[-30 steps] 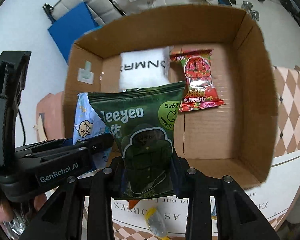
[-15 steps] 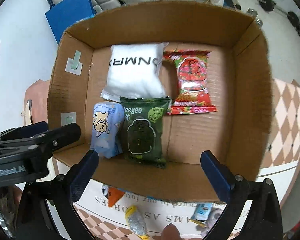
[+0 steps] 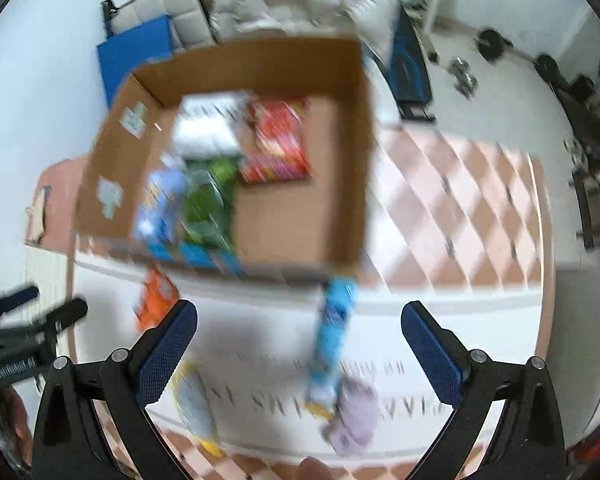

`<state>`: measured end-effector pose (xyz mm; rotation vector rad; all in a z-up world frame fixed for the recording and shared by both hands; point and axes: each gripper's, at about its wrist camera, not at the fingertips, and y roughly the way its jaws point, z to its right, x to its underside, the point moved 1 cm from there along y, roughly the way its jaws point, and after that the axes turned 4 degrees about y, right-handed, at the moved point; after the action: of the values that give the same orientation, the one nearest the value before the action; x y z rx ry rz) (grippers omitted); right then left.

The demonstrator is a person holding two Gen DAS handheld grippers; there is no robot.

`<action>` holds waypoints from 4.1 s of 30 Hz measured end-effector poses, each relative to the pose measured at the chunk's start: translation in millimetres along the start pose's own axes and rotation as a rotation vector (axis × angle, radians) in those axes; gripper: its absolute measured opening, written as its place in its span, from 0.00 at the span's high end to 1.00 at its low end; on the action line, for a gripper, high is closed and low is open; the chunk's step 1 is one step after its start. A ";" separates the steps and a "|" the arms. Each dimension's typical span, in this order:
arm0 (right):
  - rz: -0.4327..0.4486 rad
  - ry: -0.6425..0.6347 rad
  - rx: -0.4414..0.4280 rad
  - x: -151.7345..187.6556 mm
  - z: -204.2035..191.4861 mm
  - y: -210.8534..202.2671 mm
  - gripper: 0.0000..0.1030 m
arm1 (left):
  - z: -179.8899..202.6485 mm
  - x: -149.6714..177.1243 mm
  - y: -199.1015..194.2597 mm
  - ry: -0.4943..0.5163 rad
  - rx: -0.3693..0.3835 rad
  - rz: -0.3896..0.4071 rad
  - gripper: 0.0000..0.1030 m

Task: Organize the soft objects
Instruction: 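Grasp the yellow sponge with the left tool while the right tool grasps the lilac sock, then drop the sponge and sock into the box and open both tools, then grasp the orange panda bag with the left tool while the right tool grasps the blue tube snack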

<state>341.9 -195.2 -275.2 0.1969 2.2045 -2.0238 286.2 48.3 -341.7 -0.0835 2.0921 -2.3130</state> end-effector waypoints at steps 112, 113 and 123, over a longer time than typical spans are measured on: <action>-0.025 0.138 0.026 12.9 -13.1 16.2 0.00 | -9.6 -57.7 -17.1 0.066 -0.071 0.116 0.04; -0.048 0.148 0.032 19.6 -7.7 27.0 0.00 | -8.0 -55.6 -3.5 0.065 -0.070 0.093 0.04; -0.183 0.216 0.073 51.3 23.3 105.4 0.00 | 23.3 -55.6 69.4 0.149 -0.082 -0.023 0.04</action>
<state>312.1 -209.4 -390.1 0.2405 2.3546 -2.2798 341.5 21.0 -409.7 0.0655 2.2670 -2.3126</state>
